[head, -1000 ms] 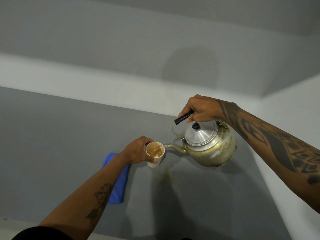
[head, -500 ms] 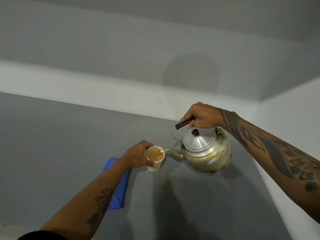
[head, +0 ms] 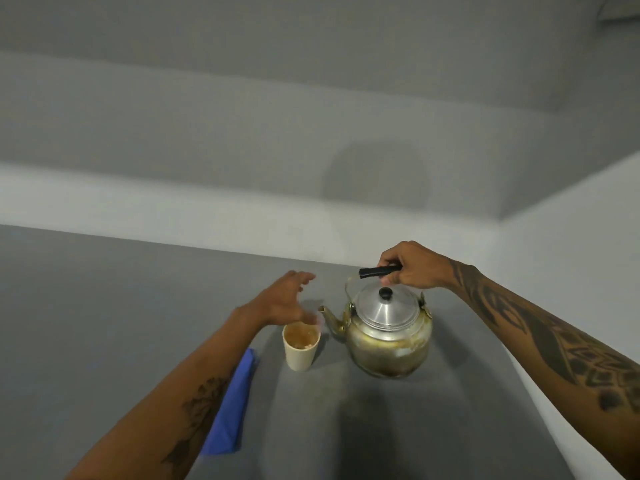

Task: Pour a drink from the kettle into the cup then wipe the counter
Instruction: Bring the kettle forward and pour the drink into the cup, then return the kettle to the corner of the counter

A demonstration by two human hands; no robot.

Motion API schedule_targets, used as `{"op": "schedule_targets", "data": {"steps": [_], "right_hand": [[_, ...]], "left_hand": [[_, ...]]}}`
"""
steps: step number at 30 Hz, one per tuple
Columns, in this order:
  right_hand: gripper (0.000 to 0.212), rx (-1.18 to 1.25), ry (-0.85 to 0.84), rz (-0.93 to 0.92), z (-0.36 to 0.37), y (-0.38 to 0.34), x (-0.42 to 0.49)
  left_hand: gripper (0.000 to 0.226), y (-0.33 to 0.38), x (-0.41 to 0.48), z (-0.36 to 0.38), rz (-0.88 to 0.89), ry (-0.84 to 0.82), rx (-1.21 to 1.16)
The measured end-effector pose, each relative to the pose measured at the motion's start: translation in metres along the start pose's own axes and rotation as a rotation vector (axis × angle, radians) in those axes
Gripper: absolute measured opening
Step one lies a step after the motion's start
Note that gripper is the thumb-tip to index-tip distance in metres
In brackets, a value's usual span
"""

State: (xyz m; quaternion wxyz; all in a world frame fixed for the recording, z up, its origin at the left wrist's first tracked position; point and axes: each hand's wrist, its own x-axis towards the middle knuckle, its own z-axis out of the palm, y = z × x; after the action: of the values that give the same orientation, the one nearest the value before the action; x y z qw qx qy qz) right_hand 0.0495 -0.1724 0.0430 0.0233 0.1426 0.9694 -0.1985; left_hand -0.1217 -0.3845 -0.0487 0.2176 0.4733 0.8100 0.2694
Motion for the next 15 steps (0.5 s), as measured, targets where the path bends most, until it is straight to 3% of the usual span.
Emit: {"op": "schedule_targets", "data": {"steps": [4, 9, 15], "right_hand": [[0.010, 0.030, 0.051, 0.036, -0.009, 0.006, -0.009], [0.006, 0.061, 0.155, 0.066, -0.019, 0.011, -0.018], [0.007, 0.065, 0.269, 0.103, -0.028, 0.023, -0.029]], "left_hand": [[0.089, 0.072, 0.024, -0.029, 0.129, 0.011, 0.012], [0.070, 0.140, 0.059, -0.029, 0.174, -0.059, 0.237], [0.020, 0.182, 0.084, -0.006, 0.171, -0.069, 0.381]]}}
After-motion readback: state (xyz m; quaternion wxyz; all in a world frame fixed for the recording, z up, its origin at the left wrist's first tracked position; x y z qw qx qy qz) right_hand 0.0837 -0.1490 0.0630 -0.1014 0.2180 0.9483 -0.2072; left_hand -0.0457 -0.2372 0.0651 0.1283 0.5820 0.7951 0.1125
